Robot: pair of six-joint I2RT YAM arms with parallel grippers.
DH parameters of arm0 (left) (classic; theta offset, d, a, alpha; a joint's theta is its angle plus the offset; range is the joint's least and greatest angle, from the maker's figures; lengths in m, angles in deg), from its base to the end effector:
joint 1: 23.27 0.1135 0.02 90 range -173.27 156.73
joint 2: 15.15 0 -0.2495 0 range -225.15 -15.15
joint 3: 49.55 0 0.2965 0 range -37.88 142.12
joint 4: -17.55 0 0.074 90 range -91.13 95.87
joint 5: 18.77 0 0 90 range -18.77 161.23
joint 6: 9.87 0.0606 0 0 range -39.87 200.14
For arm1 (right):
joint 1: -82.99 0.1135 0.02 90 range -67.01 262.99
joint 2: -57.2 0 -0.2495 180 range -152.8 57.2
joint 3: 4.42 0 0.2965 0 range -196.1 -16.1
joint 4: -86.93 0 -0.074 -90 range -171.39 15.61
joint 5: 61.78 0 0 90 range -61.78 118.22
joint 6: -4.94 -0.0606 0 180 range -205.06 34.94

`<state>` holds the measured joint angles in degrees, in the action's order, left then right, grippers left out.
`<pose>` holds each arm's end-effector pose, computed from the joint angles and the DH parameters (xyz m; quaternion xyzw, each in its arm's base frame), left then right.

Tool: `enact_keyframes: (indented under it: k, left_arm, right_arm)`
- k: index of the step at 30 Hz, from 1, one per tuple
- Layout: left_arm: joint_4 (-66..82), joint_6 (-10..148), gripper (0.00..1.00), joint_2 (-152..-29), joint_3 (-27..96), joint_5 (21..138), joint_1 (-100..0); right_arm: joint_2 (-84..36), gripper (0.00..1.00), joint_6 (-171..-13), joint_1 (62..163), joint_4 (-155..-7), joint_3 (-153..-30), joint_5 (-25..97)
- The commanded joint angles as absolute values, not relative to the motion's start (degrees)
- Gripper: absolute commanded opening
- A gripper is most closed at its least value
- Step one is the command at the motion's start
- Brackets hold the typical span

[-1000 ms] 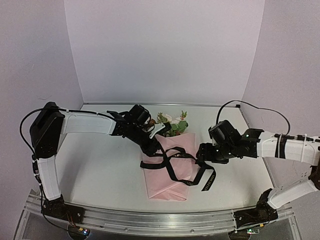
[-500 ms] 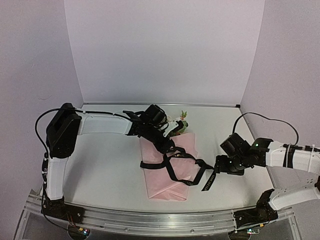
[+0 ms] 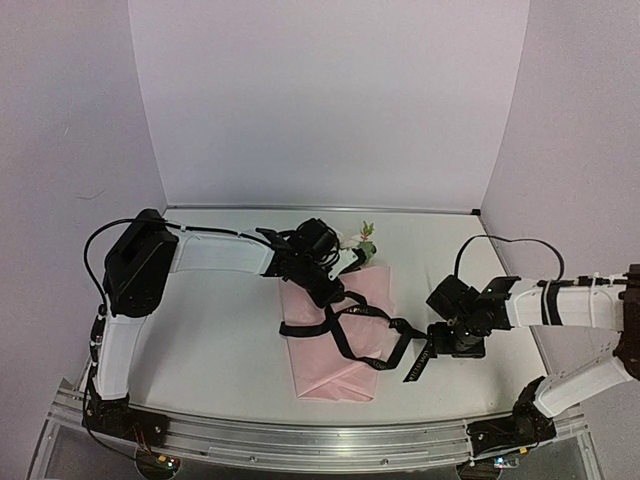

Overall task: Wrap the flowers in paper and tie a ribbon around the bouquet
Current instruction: Cross the ribbon over the folded bouquet.

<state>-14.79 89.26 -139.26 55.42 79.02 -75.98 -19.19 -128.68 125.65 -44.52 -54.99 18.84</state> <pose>0.3106 -0.4215 0.1180 0.5032 0.7965 -0.1817 0.2818 0.2010 0.1718 0.0980 0.0194 0.9873 0.0336 0.1543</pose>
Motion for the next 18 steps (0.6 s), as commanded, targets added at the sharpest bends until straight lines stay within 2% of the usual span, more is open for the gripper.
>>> enact_keyframes:
  k: [1,5,7,10,13,14,16,17,18]
  left_arm:
    - [-10.4,88.8,0.11,-136.5,55.7,78.3,-76.0]
    - [-8.1,87.6,0.02,-134.5,53.9,78.4,-76.0]
    - [-6.3,86.2,0.00,-133.1,52.7,78.2,-75.8]
    - [-3.4,83.7,0.00,-130.5,50.1,77.3,-75.3]
    - [-1.3,81.1,0.00,-127.8,47.2,76.6,-74.3]
    - [-0.5,79.8,0.00,-126.7,46.3,76.1,-74.0]
    - [0.9,77.3,0.00,-124.7,44.0,75.8,-73.2]
    - [1.7,76.1,0.00,-123.7,42.7,75.7,-72.7]
    - [2.3,75.2,0.00,-122.8,41.2,75.5,-72.2]
  right_arm:
    - [-24.0,0.76,-126.1,125.4,-46.9,-60.1,18.8]
    - [-29.0,0.73,-124.5,125.0,-48.5,-62.9,19.4]
    - [-31.7,0.70,-124.3,124.8,-49.2,-64.2,19.5]
    - [-34.9,0.58,-124.4,124.4,-49.8,-65.5,20.1]
    - [-36.5,0.40,-124.5,124.3,-50.1,-66.2,20.5]
    - [-36.8,0.32,-124.6,124.3,-50.1,-66.4,20.7]
    - [-36.1,0.08,-125.2,124.3,-49.9,-66.7,21.0]
    - [-35.3,0.02,-125.3,124.3,-49.5,-66.9,21.0]
    - [-34.5,0.00,-125.2,124.3,-48.3,-67.2,20.9]
